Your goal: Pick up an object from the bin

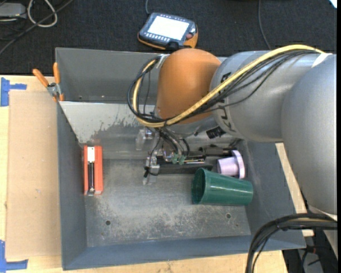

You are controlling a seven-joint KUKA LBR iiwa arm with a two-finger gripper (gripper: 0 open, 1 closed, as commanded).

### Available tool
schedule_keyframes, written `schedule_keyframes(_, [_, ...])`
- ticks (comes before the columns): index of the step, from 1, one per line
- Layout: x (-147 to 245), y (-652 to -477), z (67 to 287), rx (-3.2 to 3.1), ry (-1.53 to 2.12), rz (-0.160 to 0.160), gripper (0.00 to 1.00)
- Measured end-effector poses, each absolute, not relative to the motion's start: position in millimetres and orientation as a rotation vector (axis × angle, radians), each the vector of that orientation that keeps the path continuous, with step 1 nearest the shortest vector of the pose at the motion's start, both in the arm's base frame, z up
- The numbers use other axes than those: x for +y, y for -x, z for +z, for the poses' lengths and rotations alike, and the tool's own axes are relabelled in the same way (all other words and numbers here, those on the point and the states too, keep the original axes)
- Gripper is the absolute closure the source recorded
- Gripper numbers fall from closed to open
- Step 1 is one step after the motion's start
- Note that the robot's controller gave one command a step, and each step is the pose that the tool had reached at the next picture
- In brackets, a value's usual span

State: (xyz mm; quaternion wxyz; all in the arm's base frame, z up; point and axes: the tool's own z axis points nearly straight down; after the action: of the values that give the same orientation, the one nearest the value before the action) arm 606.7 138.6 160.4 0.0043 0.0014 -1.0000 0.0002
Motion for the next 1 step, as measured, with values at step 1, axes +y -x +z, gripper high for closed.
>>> schedule_keyframes(1, [137.6, -608.7, 165.1, -3.14, 0.003, -0.001, 0.0])
